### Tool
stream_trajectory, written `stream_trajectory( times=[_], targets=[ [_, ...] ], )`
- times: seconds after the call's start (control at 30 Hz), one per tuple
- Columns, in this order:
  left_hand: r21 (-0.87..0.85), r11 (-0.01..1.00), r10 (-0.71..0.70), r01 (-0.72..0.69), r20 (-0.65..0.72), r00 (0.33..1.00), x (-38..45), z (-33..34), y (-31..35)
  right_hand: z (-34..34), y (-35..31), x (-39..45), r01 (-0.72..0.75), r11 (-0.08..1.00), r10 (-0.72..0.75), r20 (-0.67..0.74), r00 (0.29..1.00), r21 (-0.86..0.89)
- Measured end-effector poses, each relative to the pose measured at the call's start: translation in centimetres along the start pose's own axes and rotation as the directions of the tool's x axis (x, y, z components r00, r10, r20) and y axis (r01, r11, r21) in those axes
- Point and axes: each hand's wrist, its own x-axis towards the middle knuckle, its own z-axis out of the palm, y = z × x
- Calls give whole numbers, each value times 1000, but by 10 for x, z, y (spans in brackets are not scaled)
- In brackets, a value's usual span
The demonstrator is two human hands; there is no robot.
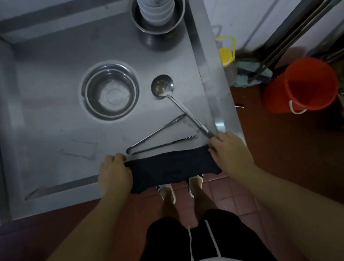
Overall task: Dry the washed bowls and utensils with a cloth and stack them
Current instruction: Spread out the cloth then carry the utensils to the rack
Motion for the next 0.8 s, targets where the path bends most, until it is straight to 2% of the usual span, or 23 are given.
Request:
stream_trajectory(
  times=[0.1,0.17,0.37,0.47,0.6,0.8],
  targets=[
    [-23,967,255,-254,105,961,-9,6,-2,9,4,-9,130,988,-134,44,990,86],
    [-59,940,340,-335,203,918,-17,5,-3,13,7,-12,142,982,-151,74,986,124],
    [-71,942,334,-327,251,908,-21,0,-5,9,-3,-4,133,991,-136,146,980,33],
    [-67,945,326,-320,242,914,-16,-6,0,0,-16,4,7,1000,-9,121,993,21],
    [-42,947,321,-318,160,934,-2,-18,6,-6,-26,31,-160,981,155,58,986,108],
    [-4,939,344,-345,97,934,22,-27,19,-11,-25,84,-239,959,227,90,970,151]
  ],
)
